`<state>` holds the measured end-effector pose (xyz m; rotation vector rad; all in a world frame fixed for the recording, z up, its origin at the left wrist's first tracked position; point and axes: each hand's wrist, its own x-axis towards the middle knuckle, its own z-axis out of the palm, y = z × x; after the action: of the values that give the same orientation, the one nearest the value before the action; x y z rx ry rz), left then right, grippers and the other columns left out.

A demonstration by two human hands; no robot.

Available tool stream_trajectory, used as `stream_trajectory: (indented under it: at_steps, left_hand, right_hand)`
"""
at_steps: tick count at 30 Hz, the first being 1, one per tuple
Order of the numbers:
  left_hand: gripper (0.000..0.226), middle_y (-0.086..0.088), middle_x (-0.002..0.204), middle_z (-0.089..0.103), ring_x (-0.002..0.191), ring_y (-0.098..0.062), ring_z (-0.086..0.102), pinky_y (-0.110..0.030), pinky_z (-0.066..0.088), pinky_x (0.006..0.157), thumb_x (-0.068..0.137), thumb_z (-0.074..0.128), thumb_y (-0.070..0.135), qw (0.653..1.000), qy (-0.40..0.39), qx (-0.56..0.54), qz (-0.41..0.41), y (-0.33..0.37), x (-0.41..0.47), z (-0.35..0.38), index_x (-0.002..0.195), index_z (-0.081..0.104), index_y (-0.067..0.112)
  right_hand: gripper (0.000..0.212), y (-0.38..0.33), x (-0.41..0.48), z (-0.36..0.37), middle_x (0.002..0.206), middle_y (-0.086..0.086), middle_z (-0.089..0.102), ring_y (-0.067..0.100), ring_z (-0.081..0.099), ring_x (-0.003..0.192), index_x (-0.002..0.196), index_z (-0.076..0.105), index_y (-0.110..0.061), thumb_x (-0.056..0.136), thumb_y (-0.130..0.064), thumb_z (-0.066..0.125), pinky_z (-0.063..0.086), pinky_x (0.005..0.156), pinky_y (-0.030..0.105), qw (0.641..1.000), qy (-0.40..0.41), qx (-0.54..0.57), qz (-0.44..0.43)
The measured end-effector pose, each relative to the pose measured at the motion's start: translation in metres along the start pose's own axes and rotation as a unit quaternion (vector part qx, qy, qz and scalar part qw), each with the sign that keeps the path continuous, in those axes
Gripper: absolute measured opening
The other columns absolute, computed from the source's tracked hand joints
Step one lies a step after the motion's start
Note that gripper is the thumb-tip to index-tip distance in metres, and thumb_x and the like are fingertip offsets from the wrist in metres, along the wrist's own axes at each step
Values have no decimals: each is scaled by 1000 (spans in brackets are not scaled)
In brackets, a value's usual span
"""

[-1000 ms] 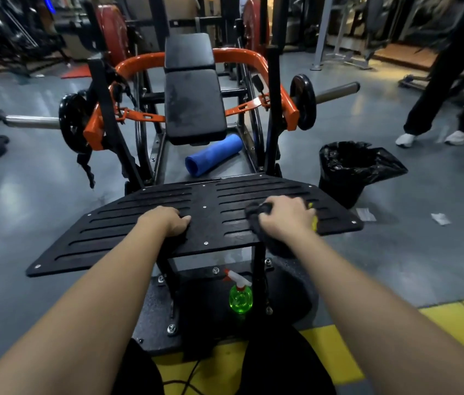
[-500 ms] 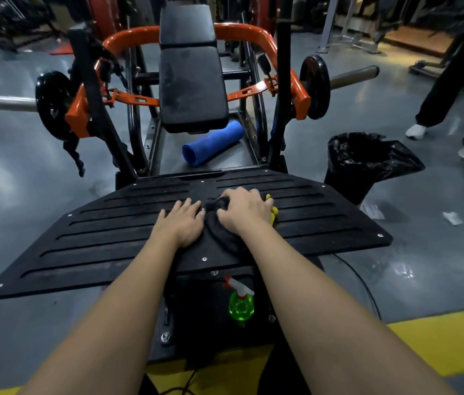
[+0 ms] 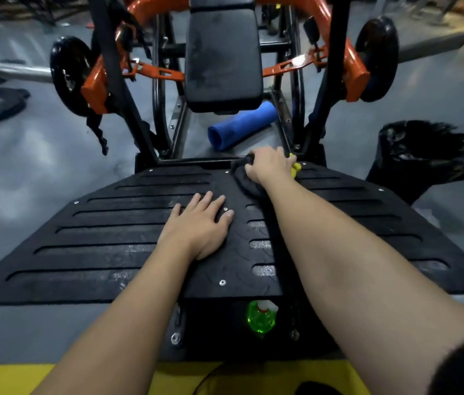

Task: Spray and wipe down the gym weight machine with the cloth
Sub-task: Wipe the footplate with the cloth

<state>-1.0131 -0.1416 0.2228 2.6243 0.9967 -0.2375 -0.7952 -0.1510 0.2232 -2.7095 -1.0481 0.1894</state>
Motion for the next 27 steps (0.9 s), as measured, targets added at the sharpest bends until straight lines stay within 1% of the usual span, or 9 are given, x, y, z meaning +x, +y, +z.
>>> stream_trajectory:
  at_steps: [3,5,8,11,15,21,25,27]
  left_hand:
    - [64,14,171,-1,157,-8,-7,-46,-3,127,103,15,64,1000,-2,4,-1,0,3,-1,163,10,40]
    - [64,13,171,-1,157,-8,-7,-46,-4,127,104,15,63,1000,-5,0,-2,-1,2,-2,163,11,39]
    - [64,12,171,-1,157,-10,-6,-46,-5,127,104,15,63,1000,-4,-2,-1,1,1,-3,163,11,39]
    - [63,10,171,-1,157,-12,-6,-48,-4,127,104,14,62,1000,-7,5,1,2,0,-6,163,10,38]
    - [63,9,171,0,158,-14,-4,-50,-3,126,105,14,60,1000,-10,11,-3,2,0,-7,163,11,37]
    - [64,6,172,6,158,-17,1,-53,0,126,105,18,60,1000,-2,-4,4,5,-7,-10,163,18,33]
    - [64,2,171,12,158,-20,8,-56,4,125,106,23,57,999,10,-27,20,4,-14,-11,162,25,26]
    - [63,-1,170,19,156,-21,18,-55,10,125,107,27,56,998,45,-26,32,8,-20,-14,161,29,23]
  right_hand:
    - [35,6,6,-2,135,5,57,32,41,133,126,60,-34,92,-40,55,28,108,57,1000,-5,22,8]
    - [33,11,0,-7,135,6,57,33,40,134,124,60,-31,92,-40,56,30,107,57,999,-21,35,8]
    - [37,24,-22,-18,137,7,53,34,38,135,127,60,-30,92,-42,58,35,107,57,999,-32,33,9]
    - [40,34,-52,-28,138,4,50,32,37,135,130,62,-33,90,-41,59,37,108,54,999,-19,36,25]
    - [44,38,-105,-40,140,-1,50,29,35,137,134,61,-40,90,-40,60,35,110,50,998,-16,51,31]
    - [46,42,-189,-68,135,0,57,27,38,138,135,61,-37,89,-41,60,36,112,46,992,-5,106,60]
    - [43,38,-231,-78,131,-4,60,26,38,137,132,62,-36,89,-41,58,37,110,46,993,12,103,61]
    - [46,36,-244,-81,133,-5,60,26,38,137,135,61,-35,89,-43,58,36,112,48,991,8,113,73]
